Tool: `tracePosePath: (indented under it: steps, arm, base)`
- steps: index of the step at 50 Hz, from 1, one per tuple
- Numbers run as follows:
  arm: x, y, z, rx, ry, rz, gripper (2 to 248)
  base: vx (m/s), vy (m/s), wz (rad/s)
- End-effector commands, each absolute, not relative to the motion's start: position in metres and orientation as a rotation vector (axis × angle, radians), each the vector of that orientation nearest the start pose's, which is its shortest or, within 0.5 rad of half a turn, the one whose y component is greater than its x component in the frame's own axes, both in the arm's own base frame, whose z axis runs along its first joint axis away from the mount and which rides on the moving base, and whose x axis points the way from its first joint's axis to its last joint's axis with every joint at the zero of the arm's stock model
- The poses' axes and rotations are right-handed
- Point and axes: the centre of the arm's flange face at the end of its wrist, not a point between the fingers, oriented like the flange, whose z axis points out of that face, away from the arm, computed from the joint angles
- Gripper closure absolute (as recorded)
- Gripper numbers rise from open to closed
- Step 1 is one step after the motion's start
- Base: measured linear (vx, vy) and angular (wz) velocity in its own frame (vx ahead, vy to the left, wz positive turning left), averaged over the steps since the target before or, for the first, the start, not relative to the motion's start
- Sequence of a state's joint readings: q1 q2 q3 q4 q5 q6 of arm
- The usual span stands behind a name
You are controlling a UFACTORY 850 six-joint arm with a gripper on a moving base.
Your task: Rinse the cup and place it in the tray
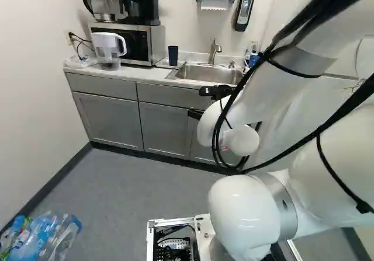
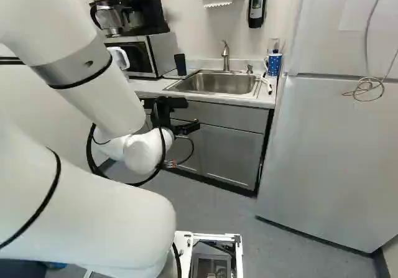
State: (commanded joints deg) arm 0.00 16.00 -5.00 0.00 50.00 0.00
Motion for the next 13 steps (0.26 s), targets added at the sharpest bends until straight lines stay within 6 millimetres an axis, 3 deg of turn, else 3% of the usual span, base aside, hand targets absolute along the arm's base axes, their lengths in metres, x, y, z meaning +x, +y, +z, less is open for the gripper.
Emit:
tracePosePath:
  steps: [13]
  arm:
    - [0.2703, 0.0000, 0.3656, -2.558, 0.000, -1.824, 3]
  base:
    - [0.000, 0.000, 0.000]
